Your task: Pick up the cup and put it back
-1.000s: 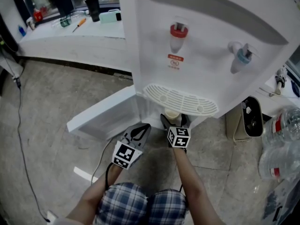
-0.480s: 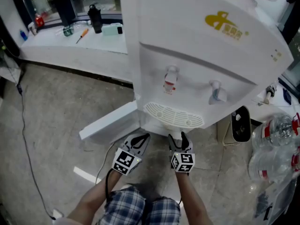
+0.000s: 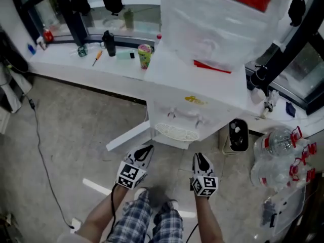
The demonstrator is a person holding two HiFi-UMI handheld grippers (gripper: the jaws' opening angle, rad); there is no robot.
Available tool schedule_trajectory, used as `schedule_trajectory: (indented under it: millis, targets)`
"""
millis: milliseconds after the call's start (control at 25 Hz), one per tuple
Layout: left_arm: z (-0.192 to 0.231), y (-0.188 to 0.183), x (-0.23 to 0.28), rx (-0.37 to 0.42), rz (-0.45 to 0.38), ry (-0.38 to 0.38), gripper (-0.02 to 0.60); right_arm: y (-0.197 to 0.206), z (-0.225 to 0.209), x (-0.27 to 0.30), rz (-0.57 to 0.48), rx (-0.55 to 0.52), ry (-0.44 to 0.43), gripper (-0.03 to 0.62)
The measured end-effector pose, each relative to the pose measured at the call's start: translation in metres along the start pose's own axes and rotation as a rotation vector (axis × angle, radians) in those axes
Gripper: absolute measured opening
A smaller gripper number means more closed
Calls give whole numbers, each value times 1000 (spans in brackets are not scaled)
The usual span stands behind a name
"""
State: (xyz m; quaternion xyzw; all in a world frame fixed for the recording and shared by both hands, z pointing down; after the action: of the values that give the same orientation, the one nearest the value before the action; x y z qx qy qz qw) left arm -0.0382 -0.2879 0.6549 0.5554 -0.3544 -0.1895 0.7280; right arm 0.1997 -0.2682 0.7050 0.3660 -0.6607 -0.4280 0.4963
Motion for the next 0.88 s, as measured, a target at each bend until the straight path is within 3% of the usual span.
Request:
schedule_trajectory:
  millis: [280,520,680,880]
  targets:
    - [-15,-154,-75,34,-26,-47,25,-165,25,-89,-78,11,26,18]
    - [-40,-289,-126,27,-74,-63,25,-306,26,-162,-143,20,56,17]
    - [-49,-356,-152,18,-123,-83,25,-369,28,-198,-195,13,68,17]
    - [-66,-411,-174,54,-155,-85,25,-428,28,-242,-258,11,89,17]
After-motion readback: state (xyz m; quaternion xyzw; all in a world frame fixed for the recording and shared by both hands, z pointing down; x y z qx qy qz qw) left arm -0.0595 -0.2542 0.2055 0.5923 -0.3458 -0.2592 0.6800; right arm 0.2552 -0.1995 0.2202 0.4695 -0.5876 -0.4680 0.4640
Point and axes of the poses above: the fingertips, and each gripper's own axes: x forward along the fingers, z to its left, y out of its underside, the point moved 3 cm from there along -x, backward along the fingers, and after that the axes turned 5 degrees about y, right-handed, at the moved point
